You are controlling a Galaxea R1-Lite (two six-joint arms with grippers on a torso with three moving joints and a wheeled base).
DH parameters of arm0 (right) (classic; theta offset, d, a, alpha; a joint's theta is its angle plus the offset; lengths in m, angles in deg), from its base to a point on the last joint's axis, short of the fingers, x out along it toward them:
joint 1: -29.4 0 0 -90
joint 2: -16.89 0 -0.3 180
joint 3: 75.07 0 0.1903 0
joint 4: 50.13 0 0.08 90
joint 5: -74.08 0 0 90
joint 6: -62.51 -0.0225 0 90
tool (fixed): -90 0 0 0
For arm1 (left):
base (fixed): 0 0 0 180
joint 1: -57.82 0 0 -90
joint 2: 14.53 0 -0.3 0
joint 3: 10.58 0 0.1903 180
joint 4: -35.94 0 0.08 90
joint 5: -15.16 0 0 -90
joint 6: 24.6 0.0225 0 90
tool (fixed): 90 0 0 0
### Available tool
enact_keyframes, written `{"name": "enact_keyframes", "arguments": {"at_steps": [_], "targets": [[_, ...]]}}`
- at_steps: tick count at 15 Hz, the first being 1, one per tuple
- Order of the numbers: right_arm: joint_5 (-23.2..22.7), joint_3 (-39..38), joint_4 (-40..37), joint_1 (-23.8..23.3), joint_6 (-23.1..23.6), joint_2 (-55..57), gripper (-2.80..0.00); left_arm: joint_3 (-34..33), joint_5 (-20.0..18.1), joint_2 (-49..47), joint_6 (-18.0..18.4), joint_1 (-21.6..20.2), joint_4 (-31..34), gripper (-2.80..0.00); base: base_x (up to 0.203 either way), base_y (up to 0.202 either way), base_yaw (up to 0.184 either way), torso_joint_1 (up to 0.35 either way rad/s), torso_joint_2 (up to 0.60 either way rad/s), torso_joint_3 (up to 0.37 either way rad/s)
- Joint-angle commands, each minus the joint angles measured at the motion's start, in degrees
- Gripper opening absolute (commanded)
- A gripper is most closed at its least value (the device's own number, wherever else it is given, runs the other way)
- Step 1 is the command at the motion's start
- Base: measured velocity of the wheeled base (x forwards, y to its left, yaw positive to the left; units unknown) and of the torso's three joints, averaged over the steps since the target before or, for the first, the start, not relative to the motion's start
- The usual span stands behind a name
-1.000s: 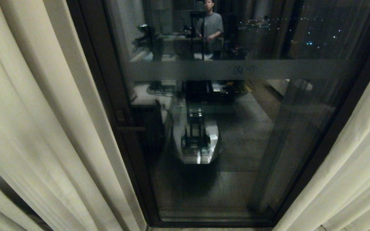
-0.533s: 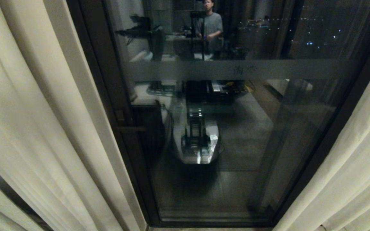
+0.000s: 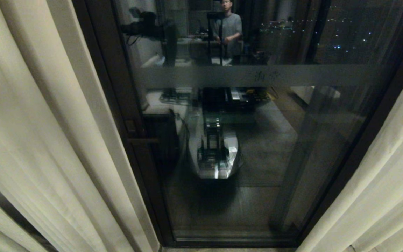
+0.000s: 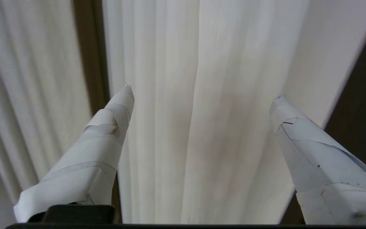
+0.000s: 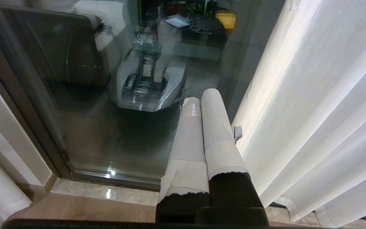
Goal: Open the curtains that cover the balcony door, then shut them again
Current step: Close the inner curtains on both sides
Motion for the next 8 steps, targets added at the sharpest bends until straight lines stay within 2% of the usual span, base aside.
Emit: {"name": "enact_keyframes", "arguments": {"at_steps": [1,5,8], "targets": [[0.0,0.0,0.0,0.0,0.1,0.1,-2.80,3.0,-1.3,-8.5,-0.4,-2.2,-2.2,0.00,0.000,0.000,0.000,0.000,0.00,0.000],[-0.1,0.0,0.0,0.0,0.1,0.1,-2.80,8.4,-7.9,-16.9,-0.9,-5.9,-7.8,0.00,0.000,0.000,0.000,0.000,0.00,0.000],[-0.1,0.0,0.0,0.0,0.1,0.1,-2.80,12.9,-10.6,-22.1,-3.2,-6.3,-9.3,0.00,0.000,0.000,0.000,0.000,0.00,0.000]]}}
